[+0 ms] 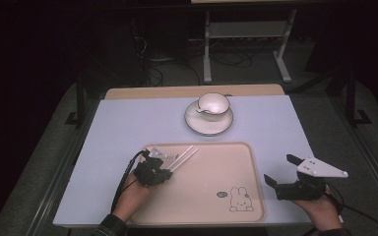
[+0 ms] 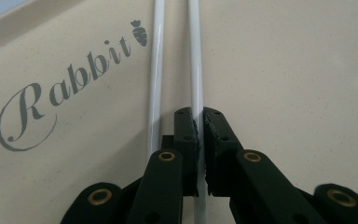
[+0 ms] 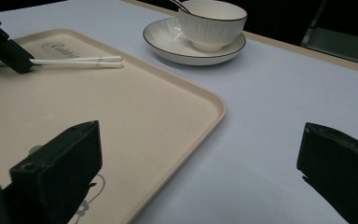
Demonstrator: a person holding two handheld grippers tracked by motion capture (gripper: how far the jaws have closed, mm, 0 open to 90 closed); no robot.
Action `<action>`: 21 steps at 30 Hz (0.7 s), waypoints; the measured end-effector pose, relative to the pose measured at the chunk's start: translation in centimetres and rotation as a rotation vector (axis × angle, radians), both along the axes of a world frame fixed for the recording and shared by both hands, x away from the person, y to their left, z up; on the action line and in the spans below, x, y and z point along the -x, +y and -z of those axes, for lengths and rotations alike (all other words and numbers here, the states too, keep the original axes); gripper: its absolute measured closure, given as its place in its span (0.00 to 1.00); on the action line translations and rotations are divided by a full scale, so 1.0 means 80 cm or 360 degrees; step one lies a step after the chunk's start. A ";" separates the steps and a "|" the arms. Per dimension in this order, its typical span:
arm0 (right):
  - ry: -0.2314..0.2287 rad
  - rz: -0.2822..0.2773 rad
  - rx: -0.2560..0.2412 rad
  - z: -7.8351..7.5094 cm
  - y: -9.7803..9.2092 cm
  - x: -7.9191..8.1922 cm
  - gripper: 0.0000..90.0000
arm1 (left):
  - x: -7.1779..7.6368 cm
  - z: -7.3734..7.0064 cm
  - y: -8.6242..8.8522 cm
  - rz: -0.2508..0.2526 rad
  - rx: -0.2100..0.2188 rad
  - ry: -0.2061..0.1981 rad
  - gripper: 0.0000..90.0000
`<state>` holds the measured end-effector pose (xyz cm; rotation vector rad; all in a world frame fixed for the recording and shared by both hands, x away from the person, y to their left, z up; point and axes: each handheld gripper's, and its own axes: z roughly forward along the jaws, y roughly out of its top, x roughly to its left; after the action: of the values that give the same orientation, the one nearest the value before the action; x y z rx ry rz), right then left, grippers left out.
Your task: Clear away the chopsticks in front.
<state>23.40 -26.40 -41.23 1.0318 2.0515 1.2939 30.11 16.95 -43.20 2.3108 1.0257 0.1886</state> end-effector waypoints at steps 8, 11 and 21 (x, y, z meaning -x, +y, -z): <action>-0.0003 -0.0001 0.0008 0.000 0.001 0.000 0.00 | 0.000 0.000 0.000 0.0022 -0.0004 -0.0003 0.90; -0.0003 0.0001 0.0005 0.000 0.001 0.001 0.00 | 0.000 -0.003 0.000 0.0037 -0.0011 -0.0005 0.81; 0.0001 0.0000 0.0012 0.000 0.001 0.000 0.00 | -0.017 -0.030 -0.022 0.0174 0.0089 -0.0084 0.82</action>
<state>23.41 -26.32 -41.26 1.0292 2.0552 1.2848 31.49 15.20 -40.78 2.2917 0.8653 0.1741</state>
